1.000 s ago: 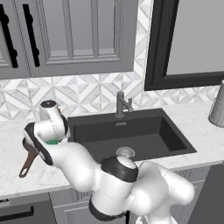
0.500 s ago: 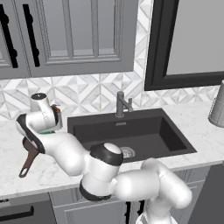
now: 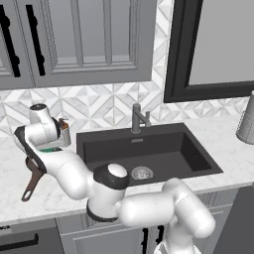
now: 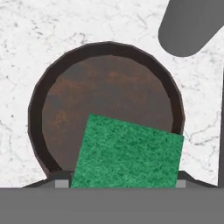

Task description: Pick the pan and sponge and place them into the sink. Then turn on the water.

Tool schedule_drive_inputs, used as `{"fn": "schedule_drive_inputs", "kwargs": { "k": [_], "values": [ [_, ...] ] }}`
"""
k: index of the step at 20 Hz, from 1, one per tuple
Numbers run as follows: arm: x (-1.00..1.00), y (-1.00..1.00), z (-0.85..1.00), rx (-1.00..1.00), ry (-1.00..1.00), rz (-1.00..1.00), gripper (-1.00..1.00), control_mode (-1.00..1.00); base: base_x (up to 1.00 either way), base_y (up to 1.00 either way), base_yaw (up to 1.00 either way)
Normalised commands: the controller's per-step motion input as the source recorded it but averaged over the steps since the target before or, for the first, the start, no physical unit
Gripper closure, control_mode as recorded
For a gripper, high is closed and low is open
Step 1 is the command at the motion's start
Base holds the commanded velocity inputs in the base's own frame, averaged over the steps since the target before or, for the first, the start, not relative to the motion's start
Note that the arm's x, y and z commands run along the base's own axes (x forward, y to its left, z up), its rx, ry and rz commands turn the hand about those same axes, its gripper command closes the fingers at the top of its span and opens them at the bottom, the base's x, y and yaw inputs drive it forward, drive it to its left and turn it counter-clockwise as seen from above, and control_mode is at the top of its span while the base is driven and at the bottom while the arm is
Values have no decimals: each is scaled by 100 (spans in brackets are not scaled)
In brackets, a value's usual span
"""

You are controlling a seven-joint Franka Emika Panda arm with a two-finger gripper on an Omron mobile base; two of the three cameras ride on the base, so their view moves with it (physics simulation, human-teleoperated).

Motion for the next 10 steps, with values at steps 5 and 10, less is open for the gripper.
{"fn": "schedule_drive_inputs", "kwargs": {
  "k": [5, 10],
  "values": [
    [1, -1, -58, 0, 0, 0, 100, -100, 0, 0, 0],
    [3, 0, -46, 5, 0, 0, 100, -100, 0, 0, 0]
  ]
}}
